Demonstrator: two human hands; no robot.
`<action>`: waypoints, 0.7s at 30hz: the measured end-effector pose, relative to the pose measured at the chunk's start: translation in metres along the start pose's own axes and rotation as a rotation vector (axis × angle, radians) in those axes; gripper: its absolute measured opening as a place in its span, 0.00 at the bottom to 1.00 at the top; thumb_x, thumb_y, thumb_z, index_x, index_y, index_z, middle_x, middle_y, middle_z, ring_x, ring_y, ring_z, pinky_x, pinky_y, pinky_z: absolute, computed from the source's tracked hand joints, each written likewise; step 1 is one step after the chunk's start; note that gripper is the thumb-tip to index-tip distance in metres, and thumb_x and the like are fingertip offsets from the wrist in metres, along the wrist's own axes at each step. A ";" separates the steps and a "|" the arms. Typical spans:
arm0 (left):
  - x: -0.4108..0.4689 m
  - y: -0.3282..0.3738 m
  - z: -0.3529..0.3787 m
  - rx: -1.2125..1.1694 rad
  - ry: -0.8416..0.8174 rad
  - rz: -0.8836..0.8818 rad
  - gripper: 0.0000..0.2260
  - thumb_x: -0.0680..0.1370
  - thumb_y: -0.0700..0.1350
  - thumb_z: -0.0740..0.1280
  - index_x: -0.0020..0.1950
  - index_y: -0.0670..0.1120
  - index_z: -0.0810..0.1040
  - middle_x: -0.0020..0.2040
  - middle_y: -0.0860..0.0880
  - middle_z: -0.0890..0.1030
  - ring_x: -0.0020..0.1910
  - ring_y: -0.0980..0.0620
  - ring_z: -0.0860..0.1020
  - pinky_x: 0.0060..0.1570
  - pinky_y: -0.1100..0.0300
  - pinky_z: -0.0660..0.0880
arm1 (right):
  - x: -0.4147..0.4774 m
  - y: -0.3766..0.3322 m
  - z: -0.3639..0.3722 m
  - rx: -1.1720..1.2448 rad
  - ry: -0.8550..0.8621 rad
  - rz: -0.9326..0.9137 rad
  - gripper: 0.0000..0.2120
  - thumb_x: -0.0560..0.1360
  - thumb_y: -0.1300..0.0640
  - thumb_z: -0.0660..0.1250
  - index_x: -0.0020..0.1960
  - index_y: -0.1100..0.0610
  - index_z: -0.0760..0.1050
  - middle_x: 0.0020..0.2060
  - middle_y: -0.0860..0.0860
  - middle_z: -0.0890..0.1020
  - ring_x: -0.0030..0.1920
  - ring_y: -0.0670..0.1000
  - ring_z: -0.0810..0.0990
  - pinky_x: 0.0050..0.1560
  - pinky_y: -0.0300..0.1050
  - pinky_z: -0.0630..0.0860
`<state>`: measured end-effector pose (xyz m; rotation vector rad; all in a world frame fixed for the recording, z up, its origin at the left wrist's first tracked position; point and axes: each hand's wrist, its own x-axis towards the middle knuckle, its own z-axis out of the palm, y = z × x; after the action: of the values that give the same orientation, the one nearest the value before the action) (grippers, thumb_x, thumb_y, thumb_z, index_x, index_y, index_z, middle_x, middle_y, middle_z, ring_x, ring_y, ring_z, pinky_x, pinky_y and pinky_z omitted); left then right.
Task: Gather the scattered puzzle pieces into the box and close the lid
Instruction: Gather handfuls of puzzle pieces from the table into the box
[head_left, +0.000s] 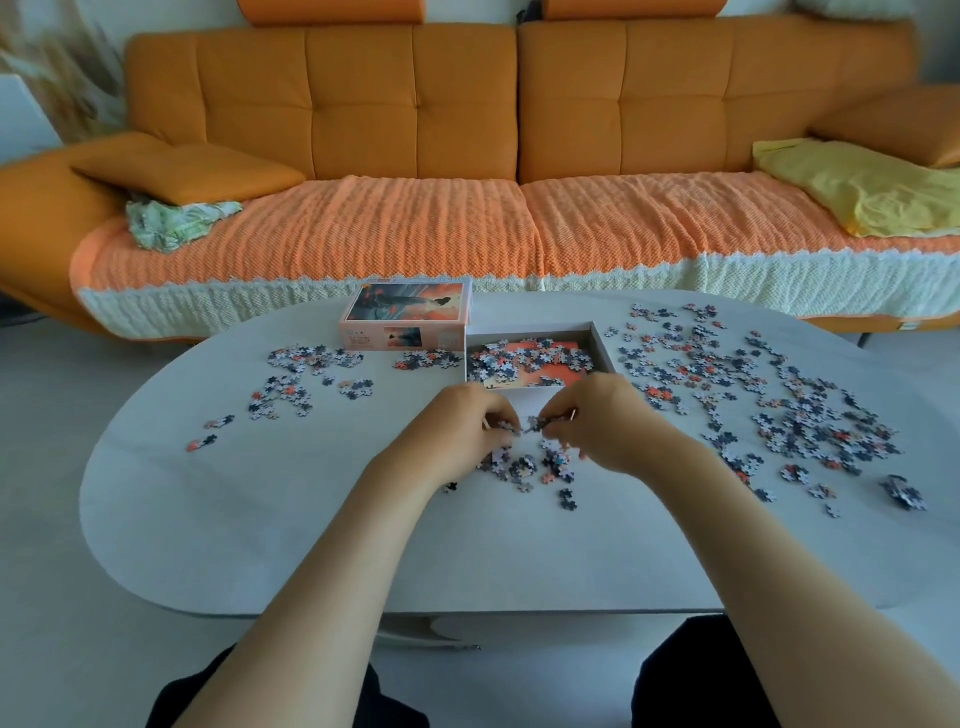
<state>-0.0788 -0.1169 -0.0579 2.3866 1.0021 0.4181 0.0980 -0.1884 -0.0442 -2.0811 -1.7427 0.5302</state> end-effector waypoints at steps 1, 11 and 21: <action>0.003 0.001 -0.005 -0.033 0.030 0.006 0.04 0.76 0.43 0.71 0.49 0.51 0.83 0.42 0.60 0.76 0.41 0.63 0.75 0.39 0.69 0.69 | 0.002 0.000 -0.006 0.007 0.034 -0.008 0.05 0.75 0.56 0.71 0.50 0.51 0.84 0.37 0.46 0.84 0.31 0.45 0.81 0.31 0.32 0.75; 0.054 -0.009 -0.002 0.012 0.372 0.042 0.10 0.79 0.46 0.66 0.59 0.51 0.82 0.51 0.49 0.77 0.49 0.51 0.75 0.48 0.59 0.70 | 0.044 0.016 -0.010 -0.051 0.376 -0.207 0.07 0.75 0.62 0.69 0.51 0.58 0.84 0.43 0.55 0.79 0.41 0.55 0.78 0.41 0.41 0.74; 0.058 -0.022 0.009 0.330 0.239 0.054 0.15 0.82 0.52 0.59 0.67 0.54 0.76 0.59 0.53 0.74 0.61 0.48 0.66 0.61 0.52 0.58 | 0.049 0.021 -0.007 -0.104 0.293 -0.159 0.10 0.79 0.58 0.63 0.46 0.58 0.83 0.40 0.53 0.83 0.39 0.53 0.79 0.43 0.48 0.78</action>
<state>-0.0478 -0.0645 -0.0725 2.7097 1.1927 0.6095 0.1276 -0.1441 -0.0513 -1.9484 -1.7703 0.0840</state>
